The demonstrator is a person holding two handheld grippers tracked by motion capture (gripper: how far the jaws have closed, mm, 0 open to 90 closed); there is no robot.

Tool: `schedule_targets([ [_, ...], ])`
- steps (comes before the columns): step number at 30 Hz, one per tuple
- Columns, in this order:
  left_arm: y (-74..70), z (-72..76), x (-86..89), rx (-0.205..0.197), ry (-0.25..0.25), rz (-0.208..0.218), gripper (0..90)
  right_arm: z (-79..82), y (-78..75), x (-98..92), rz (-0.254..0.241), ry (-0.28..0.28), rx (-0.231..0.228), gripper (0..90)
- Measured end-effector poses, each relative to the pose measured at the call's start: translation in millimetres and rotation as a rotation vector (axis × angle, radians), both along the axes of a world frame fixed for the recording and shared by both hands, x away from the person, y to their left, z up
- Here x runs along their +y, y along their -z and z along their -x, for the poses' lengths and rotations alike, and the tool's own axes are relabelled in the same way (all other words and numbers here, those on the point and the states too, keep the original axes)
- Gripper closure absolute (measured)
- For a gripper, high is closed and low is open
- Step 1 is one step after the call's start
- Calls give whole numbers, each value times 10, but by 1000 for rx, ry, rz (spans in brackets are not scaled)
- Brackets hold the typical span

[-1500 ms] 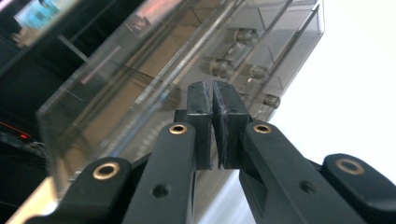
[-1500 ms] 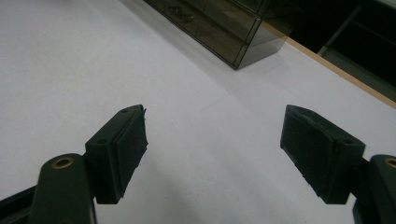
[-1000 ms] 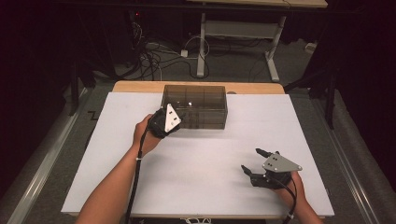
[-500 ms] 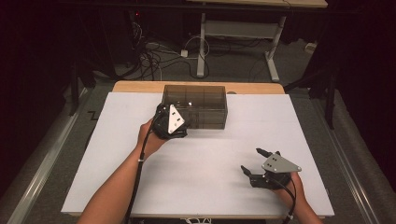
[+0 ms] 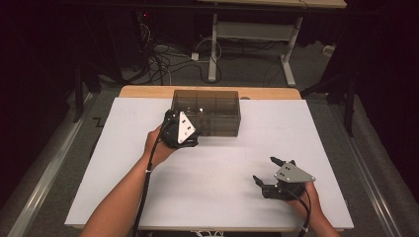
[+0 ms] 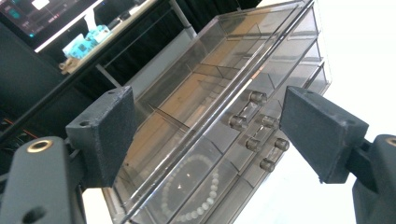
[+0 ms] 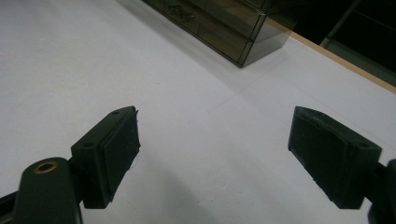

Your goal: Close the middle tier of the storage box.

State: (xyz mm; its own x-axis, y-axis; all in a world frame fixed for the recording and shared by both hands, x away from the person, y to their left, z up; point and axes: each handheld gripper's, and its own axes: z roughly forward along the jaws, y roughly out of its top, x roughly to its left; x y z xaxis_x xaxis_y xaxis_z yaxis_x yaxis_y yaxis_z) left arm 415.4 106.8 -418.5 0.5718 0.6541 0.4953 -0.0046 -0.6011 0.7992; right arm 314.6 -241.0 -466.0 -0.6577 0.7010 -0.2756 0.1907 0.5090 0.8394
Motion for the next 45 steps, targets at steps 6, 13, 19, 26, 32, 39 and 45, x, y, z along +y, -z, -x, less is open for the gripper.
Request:
schedule_targets([
  [6,-10,51,26,-6,-1,-1,188,-5,7,16,-4,3,-5,161],
  [13,-50,114,54,-15,-1,-5,188,30,6,23,10,-5,-15,162],
  [19,-90,179,81,-9,13,20,188,27,-3,15,1,0,-16,163],
  [26,-152,274,67,-33,34,12,188,55,-23,17,5,-1,-29,164],
  [32,-160,319,41,-39,48,13,188,50,-4,43,13,-9,-20,164],
  [39,-129,369,37,-34,62,7,188,62,-13,42,18,-11,-29,164],
  [45,-119,418,50,-41,65,-4,188,64,-10,57,23,-14,-30,164],
])
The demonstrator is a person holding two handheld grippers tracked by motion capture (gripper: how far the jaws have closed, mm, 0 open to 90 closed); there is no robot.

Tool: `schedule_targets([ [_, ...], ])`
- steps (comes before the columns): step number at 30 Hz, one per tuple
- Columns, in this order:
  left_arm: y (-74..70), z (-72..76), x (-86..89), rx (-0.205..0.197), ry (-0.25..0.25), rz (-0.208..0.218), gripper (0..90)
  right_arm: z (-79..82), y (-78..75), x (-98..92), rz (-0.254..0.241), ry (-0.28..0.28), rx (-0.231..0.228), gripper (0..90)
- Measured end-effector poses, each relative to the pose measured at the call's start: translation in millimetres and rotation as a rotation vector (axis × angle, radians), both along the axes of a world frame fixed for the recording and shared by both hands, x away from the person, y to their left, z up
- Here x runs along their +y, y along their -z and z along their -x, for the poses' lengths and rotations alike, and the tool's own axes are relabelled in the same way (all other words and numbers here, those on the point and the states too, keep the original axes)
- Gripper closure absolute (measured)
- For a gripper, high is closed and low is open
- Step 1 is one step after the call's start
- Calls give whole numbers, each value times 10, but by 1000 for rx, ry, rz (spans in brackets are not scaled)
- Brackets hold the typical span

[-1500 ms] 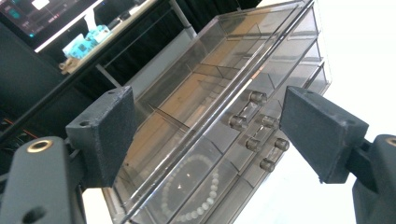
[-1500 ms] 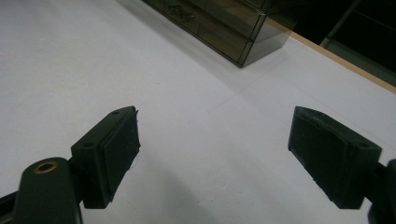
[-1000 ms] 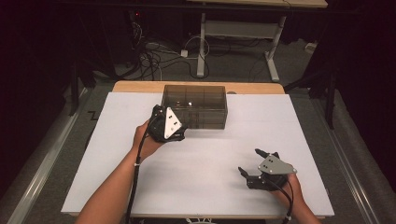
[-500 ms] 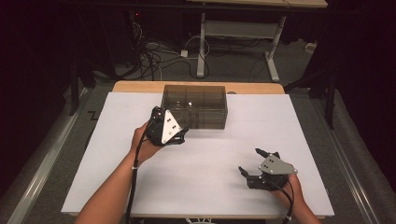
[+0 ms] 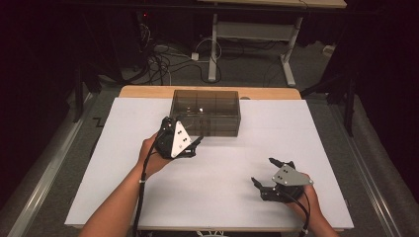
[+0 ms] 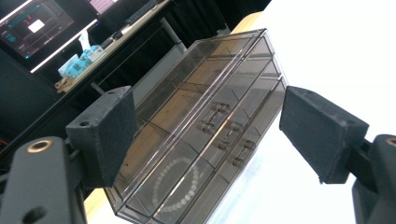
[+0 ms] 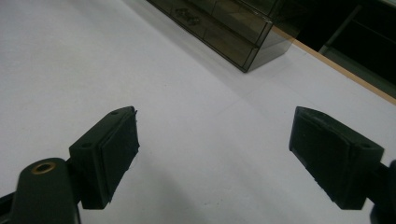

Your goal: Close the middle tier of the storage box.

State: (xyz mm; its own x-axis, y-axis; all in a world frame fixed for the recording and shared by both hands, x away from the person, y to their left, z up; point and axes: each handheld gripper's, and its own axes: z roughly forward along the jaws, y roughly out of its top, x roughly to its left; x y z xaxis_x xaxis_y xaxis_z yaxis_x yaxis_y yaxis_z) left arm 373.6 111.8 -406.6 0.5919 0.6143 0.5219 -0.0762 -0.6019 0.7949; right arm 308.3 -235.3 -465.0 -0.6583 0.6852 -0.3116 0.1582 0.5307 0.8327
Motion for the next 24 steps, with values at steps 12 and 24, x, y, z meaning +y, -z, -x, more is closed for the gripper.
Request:
schedule_targets([
  [12,14,108,75,-7,7,-6,188,32,-11,45,15,-14,-14,164],
  [24,52,207,130,-18,12,-21,188,56,-17,81,21,-24,-19,165],
])
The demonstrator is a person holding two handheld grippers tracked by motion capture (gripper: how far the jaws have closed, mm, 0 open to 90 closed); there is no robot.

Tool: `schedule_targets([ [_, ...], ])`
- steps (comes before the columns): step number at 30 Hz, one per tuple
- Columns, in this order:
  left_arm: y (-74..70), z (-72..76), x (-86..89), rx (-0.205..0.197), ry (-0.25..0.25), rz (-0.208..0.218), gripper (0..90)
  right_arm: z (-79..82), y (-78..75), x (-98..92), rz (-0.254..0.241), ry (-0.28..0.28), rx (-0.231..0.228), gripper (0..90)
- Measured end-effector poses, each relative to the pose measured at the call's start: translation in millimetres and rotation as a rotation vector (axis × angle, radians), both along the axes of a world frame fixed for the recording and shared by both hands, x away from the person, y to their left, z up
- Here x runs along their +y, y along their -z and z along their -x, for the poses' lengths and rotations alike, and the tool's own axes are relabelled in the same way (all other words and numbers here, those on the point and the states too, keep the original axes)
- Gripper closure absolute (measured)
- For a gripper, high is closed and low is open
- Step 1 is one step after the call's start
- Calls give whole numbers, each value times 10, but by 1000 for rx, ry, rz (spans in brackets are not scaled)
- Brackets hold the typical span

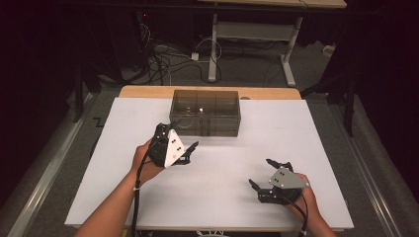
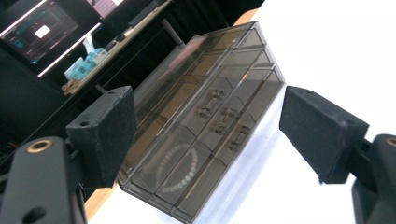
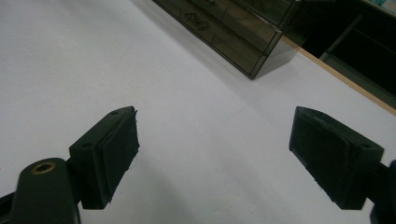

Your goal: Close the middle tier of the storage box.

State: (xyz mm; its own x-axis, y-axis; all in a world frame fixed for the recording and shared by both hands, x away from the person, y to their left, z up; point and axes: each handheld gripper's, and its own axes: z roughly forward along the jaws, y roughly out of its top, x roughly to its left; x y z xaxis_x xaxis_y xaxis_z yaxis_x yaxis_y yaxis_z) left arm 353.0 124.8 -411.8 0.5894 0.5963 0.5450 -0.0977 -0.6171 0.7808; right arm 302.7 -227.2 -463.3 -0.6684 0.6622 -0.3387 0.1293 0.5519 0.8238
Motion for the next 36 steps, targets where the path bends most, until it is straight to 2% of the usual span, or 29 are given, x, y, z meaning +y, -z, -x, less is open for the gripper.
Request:
schedule_targets([
  [19,80,144,40,16,26,2,188,32,-2,41,29,-12,-11,167],
  [28,167,189,120,26,13,-4,187,38,1,54,32,-18,-13,167],
  [30,192,197,148,36,14,-1,188,39,5,59,37,-18,-14,166],
  [36,273,231,213,60,11,-25,187,42,1,60,41,-18,-19,166],
])
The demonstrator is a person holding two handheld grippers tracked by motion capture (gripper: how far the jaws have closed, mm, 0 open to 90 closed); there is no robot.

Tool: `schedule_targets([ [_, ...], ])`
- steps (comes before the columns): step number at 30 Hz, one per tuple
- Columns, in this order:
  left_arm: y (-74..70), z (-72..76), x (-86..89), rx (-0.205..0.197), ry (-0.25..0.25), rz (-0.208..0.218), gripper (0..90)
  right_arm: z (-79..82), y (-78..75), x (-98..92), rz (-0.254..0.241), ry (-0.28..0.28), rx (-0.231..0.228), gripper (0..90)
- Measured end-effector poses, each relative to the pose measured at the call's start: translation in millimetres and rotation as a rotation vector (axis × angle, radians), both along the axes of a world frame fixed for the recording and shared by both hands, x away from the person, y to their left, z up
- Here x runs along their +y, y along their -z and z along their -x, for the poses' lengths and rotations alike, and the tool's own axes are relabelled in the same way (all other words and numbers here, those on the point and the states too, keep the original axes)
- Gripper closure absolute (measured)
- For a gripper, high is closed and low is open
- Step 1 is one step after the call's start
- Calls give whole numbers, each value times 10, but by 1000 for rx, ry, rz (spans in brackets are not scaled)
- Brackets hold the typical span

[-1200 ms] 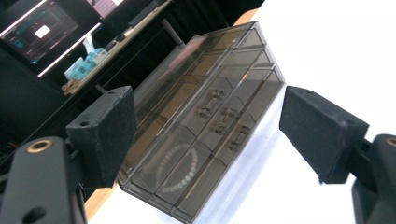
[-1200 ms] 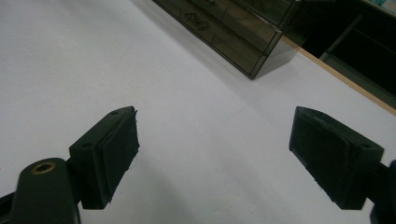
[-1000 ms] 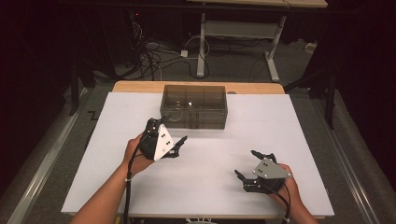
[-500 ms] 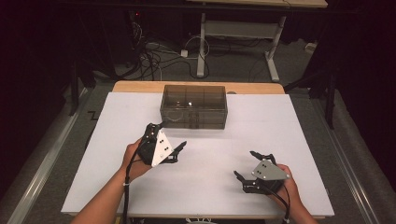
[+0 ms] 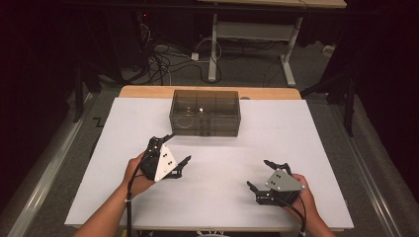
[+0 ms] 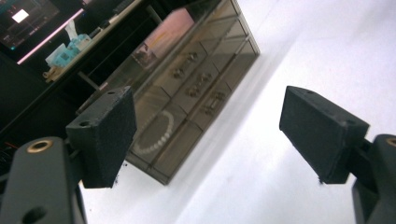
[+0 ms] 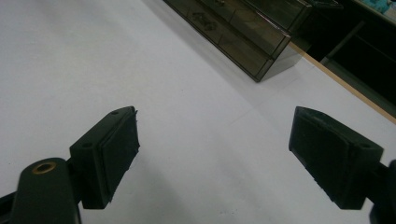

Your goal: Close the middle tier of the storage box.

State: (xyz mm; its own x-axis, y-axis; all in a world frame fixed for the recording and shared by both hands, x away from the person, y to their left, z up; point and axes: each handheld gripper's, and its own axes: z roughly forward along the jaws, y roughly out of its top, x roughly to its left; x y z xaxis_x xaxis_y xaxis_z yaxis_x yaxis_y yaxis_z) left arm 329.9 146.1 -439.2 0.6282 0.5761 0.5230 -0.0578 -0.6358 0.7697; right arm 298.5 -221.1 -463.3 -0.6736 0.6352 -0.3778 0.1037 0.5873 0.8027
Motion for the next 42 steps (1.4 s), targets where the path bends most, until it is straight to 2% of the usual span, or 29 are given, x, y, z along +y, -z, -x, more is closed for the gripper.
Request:
schedule_targets([
  [10,129,51,126,29,-13,2,187,5,2,-15,-1,6,0,164],
  [12,168,59,157,50,-17,15,188,10,8,-24,1,9,1,164],
  [15,241,76,206,76,-23,2,187,24,24,-48,0,15,6,164],
  [18,301,96,275,100,-27,15,187,28,40,-65,4,23,11,164],
  [26,423,184,454,164,-53,0,187,22,66,-79,8,33,22,163],
  [29,473,238,525,171,-74,-3,187,18,63,-87,6,36,22,163],
  [34,543,290,592,193,-97,20,187,33,52,-83,10,37,9,163],
  [36,546,319,580,170,-100,-1,187,38,49,-78,11,42,4,163],
  [39,523,342,588,173,-91,30,187,38,54,-66,20,42,6,164],
  [42,513,354,602,163,-90,29,186,47,51,-60,24,44,-1,164],
])
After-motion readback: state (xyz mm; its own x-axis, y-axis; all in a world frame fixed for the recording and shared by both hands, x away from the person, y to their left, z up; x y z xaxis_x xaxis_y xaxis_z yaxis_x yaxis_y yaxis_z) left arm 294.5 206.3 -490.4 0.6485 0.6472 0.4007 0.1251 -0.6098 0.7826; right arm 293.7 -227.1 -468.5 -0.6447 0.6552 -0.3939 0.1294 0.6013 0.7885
